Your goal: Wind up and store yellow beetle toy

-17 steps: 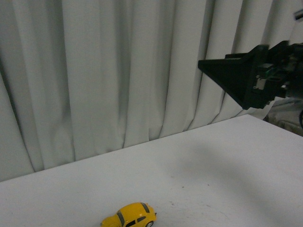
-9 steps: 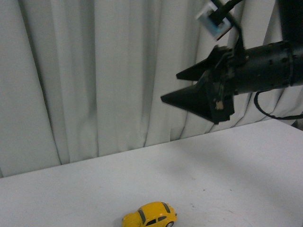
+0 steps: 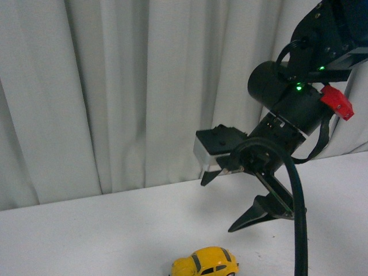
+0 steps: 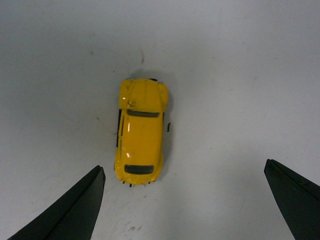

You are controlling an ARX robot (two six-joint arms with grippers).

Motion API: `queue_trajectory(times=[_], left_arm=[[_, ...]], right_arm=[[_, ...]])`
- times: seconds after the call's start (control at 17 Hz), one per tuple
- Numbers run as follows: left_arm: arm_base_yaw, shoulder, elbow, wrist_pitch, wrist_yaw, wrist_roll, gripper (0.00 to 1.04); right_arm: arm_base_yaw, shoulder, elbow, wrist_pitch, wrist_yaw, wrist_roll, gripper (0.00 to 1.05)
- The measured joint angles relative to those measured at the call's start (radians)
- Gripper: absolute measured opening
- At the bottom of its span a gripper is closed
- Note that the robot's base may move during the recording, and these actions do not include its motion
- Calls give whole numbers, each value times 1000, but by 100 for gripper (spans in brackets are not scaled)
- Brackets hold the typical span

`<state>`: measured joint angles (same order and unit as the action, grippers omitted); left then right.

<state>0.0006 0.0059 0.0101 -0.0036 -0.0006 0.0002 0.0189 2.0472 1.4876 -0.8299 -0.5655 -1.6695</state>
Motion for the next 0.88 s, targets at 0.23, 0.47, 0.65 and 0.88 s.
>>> queue_trajectory(times=[0.23,0.47,0.65,0.88], left_arm=[[0,0,0,0,0,0,98],[0,0,0,0,0,0,98],[0,0,0,0,0,0,98],[0,0,0,0,0,0,98]], right_arm=[[55,85,28,-16,85,-48,98],[80,128,-13,64,156,66,98],[88,144,-41,109,174,137,98],[127,144,-80,156,185,184,98]])
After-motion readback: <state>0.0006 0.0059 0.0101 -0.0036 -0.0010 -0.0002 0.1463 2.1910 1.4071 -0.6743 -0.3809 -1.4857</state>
